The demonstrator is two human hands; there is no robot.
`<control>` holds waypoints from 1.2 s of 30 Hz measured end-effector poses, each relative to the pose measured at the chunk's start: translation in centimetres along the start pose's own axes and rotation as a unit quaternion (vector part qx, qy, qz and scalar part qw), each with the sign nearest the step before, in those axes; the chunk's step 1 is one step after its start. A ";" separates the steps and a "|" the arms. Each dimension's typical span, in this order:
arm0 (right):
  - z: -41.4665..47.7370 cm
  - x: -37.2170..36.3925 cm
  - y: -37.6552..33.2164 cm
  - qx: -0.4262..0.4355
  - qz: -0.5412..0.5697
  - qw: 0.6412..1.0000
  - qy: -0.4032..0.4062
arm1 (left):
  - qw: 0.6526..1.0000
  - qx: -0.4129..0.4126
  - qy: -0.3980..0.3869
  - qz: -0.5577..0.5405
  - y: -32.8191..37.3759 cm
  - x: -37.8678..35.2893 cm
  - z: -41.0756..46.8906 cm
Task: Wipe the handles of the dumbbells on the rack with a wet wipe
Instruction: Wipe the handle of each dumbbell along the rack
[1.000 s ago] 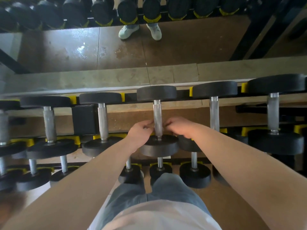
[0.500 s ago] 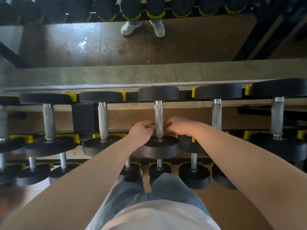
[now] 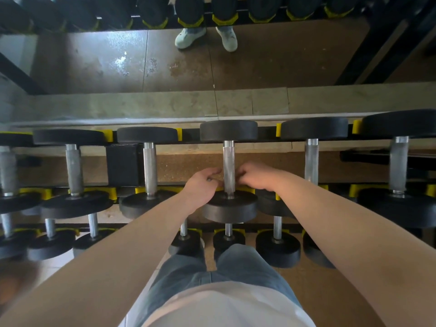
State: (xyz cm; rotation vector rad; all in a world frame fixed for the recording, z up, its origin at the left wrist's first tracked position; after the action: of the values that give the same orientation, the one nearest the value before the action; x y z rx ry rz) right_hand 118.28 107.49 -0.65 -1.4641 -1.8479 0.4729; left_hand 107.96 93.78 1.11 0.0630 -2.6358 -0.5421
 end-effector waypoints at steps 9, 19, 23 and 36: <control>-0.7 -0.8 0.4 -0.040 0.381 0.910 0.159 | 1.000 -0.013 0.002 -0.015 0.1 0.0 -0.5; -2.8 -1.5 -0.9 -0.026 0.315 0.905 0.285 | 1.000 -0.022 -0.004 -0.021 -0.1 0.2 -0.8; -1.8 -0.1 -2.8 0.036 0.208 0.896 0.391 | 1.000 -0.018 0.001 -0.023 -0.2 0.2 -1.0; -2.7 -2.2 -3.7 0.181 -0.201 0.940 0.210 | 0.999 -0.035 -0.026 -0.017 -1.4 0.9 -0.5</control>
State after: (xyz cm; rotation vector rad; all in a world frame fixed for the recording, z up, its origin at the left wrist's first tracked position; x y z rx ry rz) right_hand 117.92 103.92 2.96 -0.8321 -1.5550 0.2531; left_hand 107.35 92.18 1.37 0.0737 -2.6680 -0.6571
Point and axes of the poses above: each hand's wrist, its own z-axis towards the middle knuckle, its own x-axis out of the back of the hand, y = z × x, the point moved 3 cm from there along z, towards the middle knuckle, and after that the axes turned 8 degrees about x, right-handed, at the moved point
